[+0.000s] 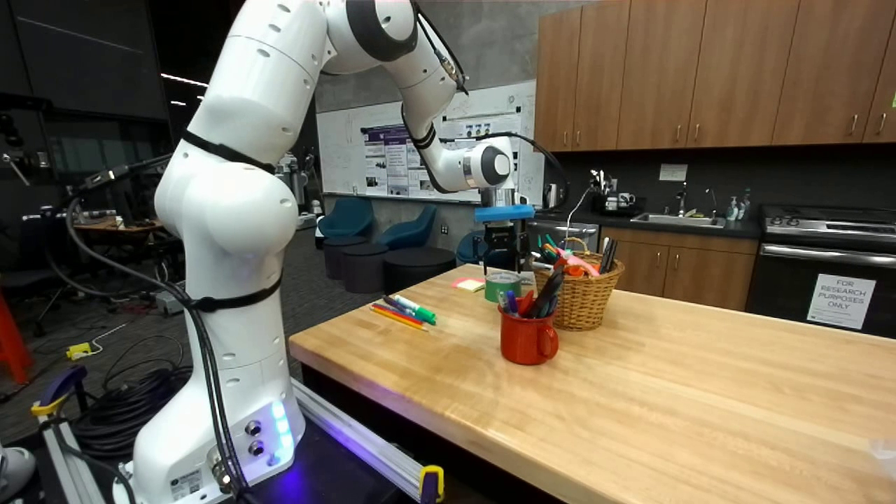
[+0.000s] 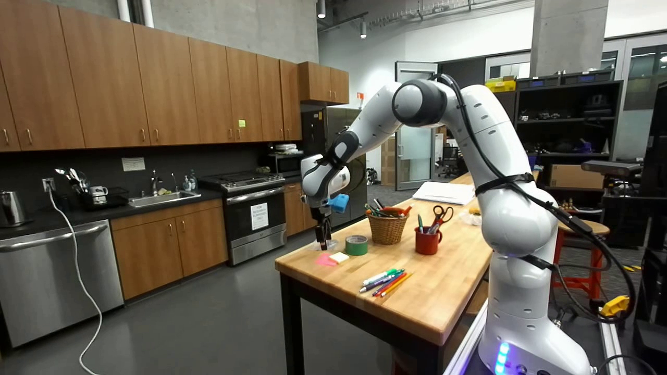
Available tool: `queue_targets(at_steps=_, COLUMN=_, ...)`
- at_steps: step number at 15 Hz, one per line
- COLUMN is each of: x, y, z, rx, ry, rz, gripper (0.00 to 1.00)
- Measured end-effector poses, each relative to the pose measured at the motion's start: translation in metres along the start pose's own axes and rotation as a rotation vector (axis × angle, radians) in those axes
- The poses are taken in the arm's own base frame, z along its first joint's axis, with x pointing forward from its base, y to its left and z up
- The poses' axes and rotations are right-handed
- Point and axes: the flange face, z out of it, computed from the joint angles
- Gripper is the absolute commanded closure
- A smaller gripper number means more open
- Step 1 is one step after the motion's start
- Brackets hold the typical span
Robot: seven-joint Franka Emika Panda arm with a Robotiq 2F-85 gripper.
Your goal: Pick up the plastic on the left and put it in the center hole of the green masking tape
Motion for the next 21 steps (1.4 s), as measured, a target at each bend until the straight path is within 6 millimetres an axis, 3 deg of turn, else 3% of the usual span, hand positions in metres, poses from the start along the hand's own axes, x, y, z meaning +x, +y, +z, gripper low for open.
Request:
queue_targets(at_steps=3, x=0.0, y=0.004, z=0.004, rx=0.004, ry=-0.006, rz=0.003, gripper=0.65)
queue_targets(at_steps=8, x=0.001, y=0.006, z=0.004, rx=0.009, ry=-0.002, rz=0.009, gripper=1.0)
queue_targets(at_steps=17, x=0.006, y=-0.007, z=0.001, rx=0.062, ry=0.034, rz=-0.015, gripper=1.0)
queue_targets(at_steps=18, x=0.006, y=-0.009, z=-0.001, rx=0.067, ry=0.042, rz=-0.017, gripper=0.81)
queue_targets(at_steps=21, x=0.005, y=-0.013, z=-0.009, rx=0.066, ry=0.056, rz=-0.018, gripper=0.62)
